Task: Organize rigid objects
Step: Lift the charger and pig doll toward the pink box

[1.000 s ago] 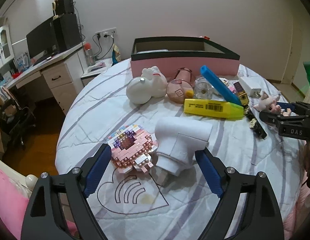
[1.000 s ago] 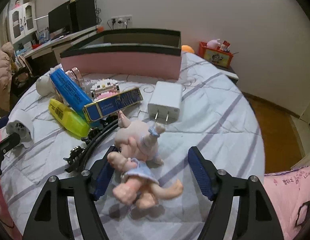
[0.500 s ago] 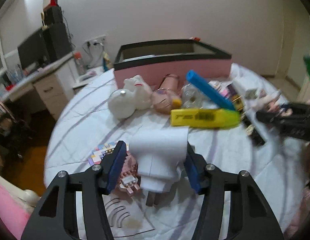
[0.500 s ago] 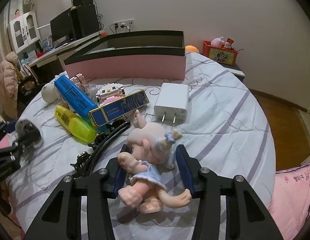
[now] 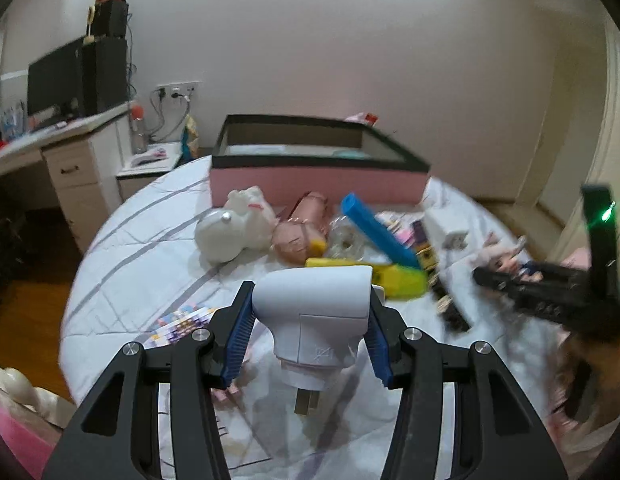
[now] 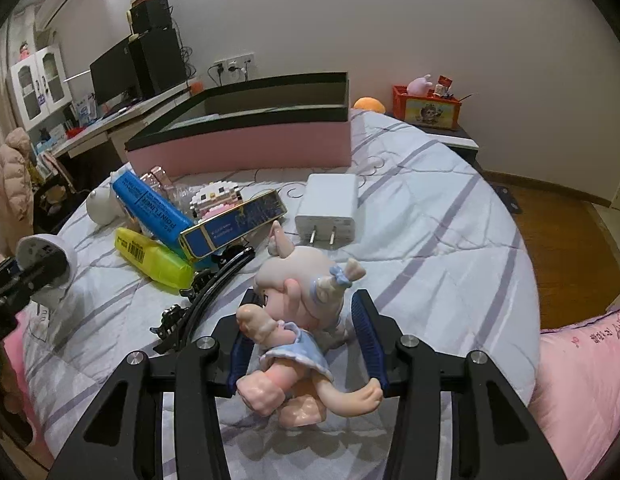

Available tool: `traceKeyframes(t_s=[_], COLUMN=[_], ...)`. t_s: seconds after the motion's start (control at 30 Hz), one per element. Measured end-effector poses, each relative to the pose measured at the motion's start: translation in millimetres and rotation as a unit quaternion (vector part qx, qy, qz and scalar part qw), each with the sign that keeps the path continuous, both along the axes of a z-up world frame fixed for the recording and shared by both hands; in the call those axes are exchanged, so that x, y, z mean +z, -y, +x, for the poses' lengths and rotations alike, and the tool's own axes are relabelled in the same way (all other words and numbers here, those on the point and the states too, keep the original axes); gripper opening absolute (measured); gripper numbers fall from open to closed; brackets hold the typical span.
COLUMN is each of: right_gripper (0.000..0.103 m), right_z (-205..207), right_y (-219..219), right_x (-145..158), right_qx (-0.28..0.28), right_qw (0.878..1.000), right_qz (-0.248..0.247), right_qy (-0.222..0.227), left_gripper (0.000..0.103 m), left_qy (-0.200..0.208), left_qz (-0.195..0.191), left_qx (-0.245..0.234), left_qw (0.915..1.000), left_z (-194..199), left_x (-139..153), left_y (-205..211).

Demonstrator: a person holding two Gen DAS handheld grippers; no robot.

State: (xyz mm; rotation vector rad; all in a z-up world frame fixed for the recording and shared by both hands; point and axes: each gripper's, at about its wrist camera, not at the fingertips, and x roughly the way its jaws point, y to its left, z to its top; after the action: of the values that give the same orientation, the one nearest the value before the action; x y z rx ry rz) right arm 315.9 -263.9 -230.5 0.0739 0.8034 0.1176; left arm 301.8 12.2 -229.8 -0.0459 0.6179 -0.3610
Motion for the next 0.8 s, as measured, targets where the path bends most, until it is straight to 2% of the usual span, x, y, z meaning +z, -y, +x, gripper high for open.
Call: traceKeyframes(t_s=[0.07,0.2,0.27,0.43,0.53,0.7,0.73,0.8], right_gripper=[0.048,0.048,0.048,0.048,0.048,0.048,0.048,0.048], right_z=[-2.3,-7.9,-9.7,-14.3,-18.2,-26.9,-28.1,-21.4], right_y=[2.4,7.4,6.6,-3.7,-13.3,-26.2,-29.6,-32.8], right_x=[2.9,9.4,12.0,21.6,33.8,59.2,63.1,60.5], right_qx=[-0.007,-0.016,-0.016,-0.009,-0.001,0.004,0.0,-0.011], right_qw=[1.0,1.0,0.999,0.999,0.997,0.993,0.992,0.993], right_qz=[0.0,0.007,0.009,0.01,0.009,0.0,-0.01,-0.032], right_qy=[0.006,0.021,0.026,0.048,0.073,0.121,0.129,0.114], left_gripper=[0.051,0.051,0.051,0.051,0.051,0.051,0.051,0.051], left_qy=[0.004,0.006,0.009,0.023,0.047,0.096,0.099,0.078], left_qz=[-0.026,-0.024,-0.017,0.041,0.049,0.04,0.049,0.066], left_qx=[-0.001,0.007,0.017,0.061,0.079,0.106,0.11,0.112], left_qw=[0.9997,0.9997,0.9997,0.997,0.9946,0.9889,0.9878,0.9884], left_z=[-0.3,-0.3,-0.3,-1.4,-4.7,-17.1,-17.1,-8.8], left_x=[4.1,6.7,7.9,15.7,26.7,51.7,53.0,45.4], left_y=[-3.7,-3.7,-0.4,14.9,20.6,22.6,24.4,26.1])
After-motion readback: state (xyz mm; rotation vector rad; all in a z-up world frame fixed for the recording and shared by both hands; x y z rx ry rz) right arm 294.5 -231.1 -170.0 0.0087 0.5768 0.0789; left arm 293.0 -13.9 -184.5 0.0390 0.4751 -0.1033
